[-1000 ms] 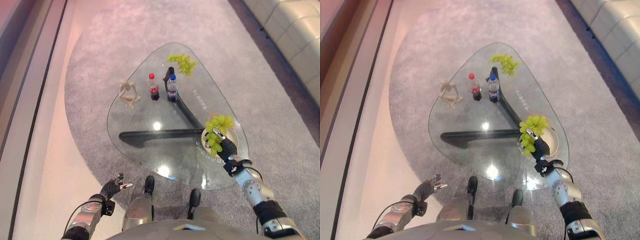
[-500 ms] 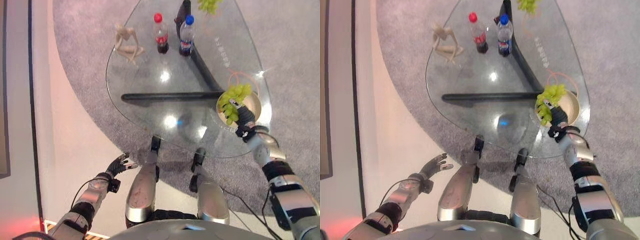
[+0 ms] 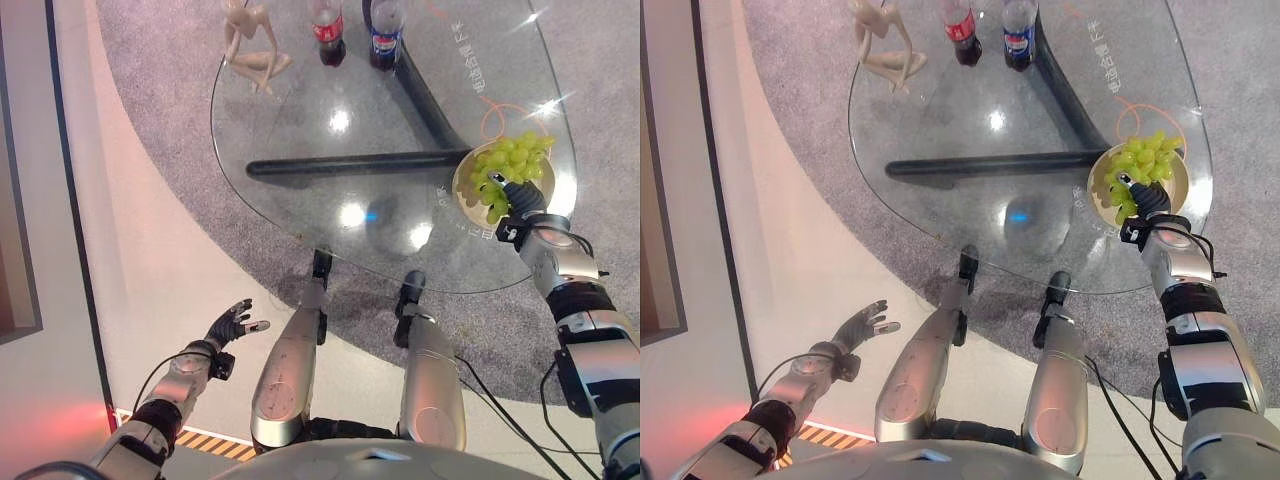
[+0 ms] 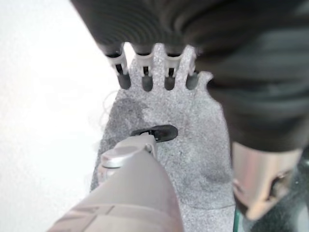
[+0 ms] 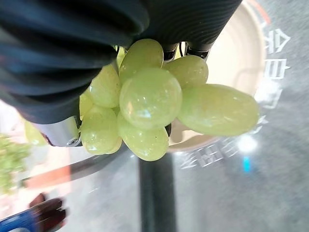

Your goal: Pick up fruits into the plate

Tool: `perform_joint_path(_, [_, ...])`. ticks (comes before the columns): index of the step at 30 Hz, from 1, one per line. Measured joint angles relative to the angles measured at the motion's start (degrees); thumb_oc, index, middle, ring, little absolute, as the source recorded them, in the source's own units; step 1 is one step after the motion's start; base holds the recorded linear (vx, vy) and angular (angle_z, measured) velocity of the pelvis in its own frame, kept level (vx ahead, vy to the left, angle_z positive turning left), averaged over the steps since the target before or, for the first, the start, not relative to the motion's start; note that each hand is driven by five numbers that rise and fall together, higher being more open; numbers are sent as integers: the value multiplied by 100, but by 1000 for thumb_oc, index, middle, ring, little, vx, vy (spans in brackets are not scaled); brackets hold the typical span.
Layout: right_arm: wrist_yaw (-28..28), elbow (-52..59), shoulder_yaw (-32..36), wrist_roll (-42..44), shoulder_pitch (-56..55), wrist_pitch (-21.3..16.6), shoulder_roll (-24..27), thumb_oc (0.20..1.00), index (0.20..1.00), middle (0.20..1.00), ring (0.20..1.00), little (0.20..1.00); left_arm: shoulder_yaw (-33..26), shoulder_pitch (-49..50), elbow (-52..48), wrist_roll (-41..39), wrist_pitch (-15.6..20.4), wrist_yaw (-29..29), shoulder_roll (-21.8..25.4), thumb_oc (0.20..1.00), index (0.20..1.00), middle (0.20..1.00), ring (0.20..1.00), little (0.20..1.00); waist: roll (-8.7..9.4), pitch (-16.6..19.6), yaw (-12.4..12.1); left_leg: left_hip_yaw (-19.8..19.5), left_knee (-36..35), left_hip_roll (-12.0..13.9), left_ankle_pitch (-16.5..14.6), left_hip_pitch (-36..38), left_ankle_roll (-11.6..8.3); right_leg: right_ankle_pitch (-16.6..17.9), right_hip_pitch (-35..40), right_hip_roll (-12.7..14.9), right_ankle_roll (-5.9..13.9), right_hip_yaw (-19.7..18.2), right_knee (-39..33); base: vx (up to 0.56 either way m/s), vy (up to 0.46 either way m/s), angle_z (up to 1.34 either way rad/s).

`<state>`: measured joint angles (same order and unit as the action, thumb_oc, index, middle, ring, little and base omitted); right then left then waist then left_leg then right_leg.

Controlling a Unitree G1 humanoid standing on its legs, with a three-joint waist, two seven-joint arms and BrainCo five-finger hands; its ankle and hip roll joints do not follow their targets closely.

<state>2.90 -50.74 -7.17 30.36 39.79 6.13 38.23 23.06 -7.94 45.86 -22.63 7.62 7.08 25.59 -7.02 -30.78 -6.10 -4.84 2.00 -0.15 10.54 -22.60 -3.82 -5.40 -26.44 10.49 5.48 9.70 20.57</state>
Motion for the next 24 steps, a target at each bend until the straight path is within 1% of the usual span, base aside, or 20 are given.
perform_joint_path(4, [89,-282,-41,-259,143,43,60,200,200,200,200,200,108,-14,-67,-63,10,-1,8,1000,1000,1000,1000,1000,-5,0,0,11,102,3,1,-186,-3,-63,-255,5,-14,-51,197,-6,1,-1])
perform_joint_path(7, [121,-362,-191,-588,252,163,141,200,200,200,200,200,156,-29,-129,-102,4,-5,9,1000,1000,1000,1000,1000,-14,1,-7,45,189,3,10,-356,-7,-74,-483,4,-34,-119,355,-24,-8,-6])
perform_joint_path(8, [153,-377,-246,-674,269,206,141,241,241,241,241,241,156,-34,-155,-103,4,-13,10,1000,1000,1000,1000,1000,-21,1,-7,49,193,8,23,-379,-9,-76,-522,0,-37,-126,374,-38,-8,-2])
perform_joint_path(9, [189,-476,-333,-750,324,231,144,523,523,523,523,523,170,-49,-196,-105,5,-28,10,1000,1000,1000,1000,1000,-41,-6,-1,46,217,10,29,-409,-11,-80,-554,1,-43,-126,407,-36,-5,-1])
perform_joint_path(10, [197,-514,-367,-757,344,241,144,868,868,868,868,868,181,-63,-204,-106,5,-31,9,1000,1000,1000,1000,1000,-47,-8,-4,46,229,9,29,-420,-11,-82,-566,2,-47,-128,421,-40,3,1])
perform_joint_path(11, [205,-547,-431,-820,360,261,141,1000,1000,1000,1000,1000,199,-110,-211,-106,3,-35,9,1000,1000,1000,1000,1000,-56,-4,-12,45,240,10,29,-446,-11,-92,-606,3,-60,-135,456,-41,2,1])
perform_joint_path(15, [281,-564,-490,-919,381,267,139,1000,1000,1000,1000,1000,199,-190,-231,-128,2,-41,9,1000,1000,1000,1000,1000,-79,-7,-13,45,253,13,37,-540,-1,-103,-723,4,-80,-145,530,-39,1,0])
perform_joint_path(24, [319,-591,-494,-905,396,269,138,1000,1000,1000,1000,1000,207,-262,-238,-294,-10,-18,9,1000,1000,1000,1000,1000,-86,-7,0,41,252,14,46,-548,-8,-77,-731,2,-92,-144,532,-48,11,0])
